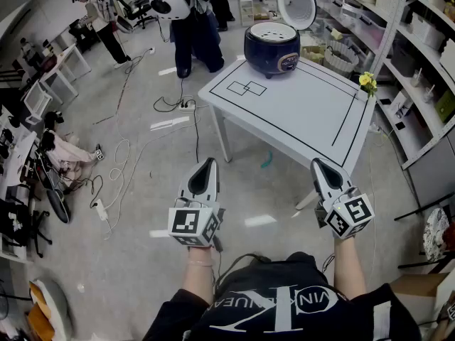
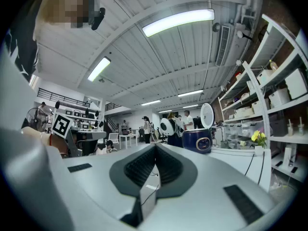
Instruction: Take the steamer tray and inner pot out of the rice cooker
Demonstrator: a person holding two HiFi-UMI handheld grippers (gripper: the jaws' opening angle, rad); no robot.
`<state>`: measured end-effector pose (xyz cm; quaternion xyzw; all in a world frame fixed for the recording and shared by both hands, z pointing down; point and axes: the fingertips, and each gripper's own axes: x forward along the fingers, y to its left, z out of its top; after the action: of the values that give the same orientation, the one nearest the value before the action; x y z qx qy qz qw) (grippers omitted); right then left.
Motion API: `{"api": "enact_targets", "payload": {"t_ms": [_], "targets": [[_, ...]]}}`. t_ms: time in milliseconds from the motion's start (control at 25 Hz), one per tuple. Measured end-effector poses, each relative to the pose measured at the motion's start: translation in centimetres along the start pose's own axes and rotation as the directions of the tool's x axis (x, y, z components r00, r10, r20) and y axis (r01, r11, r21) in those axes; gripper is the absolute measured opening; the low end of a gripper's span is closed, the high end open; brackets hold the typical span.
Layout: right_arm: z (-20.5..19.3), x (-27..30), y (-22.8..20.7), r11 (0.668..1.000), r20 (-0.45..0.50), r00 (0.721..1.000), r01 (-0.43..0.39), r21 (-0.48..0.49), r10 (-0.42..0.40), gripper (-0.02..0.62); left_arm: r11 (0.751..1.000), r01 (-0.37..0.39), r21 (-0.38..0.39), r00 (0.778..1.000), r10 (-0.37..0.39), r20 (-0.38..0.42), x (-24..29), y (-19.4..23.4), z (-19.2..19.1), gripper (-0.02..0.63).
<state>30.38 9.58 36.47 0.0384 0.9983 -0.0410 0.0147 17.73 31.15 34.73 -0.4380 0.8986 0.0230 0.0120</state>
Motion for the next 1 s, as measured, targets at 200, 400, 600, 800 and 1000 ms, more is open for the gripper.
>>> {"api": "enact_targets", "payload": {"t_ms": [200, 400, 600, 800, 1000], "targets": [[-0.3, -0.1, -0.9, 1.0, -0.002, 1.0, 0.016, 0.012, -0.016, -0.002, 1.0, 0.016, -0.005, 1.0, -0.016, -0.007, 1.0, -0.5, -0.1, 0.018], [-0.8, -0.4, -1.3, 0.999, -0.006, 1.0, 0.026, 0.02, -0.026, -0.002, 0.999, 0.034, -0.009, 0.999, -0.034, -0.016, 1.5, -1.1, -0.5, 0.018], [-1.1, 0.1, -0.8, 1.0, -0.007, 1.0, 0.018, 0.019, -0.018, -0.003, 0.999, 0.036, -0.011, 0.999, -0.036, -0.016, 1.5, -0.7, -0.6, 0.018], [-1.1, 1.1, -0.1, 1.0, -0.001, 1.0, 0.001, 0.015, 0.0, -0.002, 1.0, 0.023, -0.011, 1.0, -0.023, -0.019, 1.1, 0.5, -0.9, 0.018], [-1.2, 2.3, 0.0, 0.999, -0.014, 1.0, -0.009, 0.033, 0.009, 0.098, 0.997, 0.011, -0.073, 1.0, -0.011, -0.001, 1.2, 2.0, -1.2, 0.029]]}}
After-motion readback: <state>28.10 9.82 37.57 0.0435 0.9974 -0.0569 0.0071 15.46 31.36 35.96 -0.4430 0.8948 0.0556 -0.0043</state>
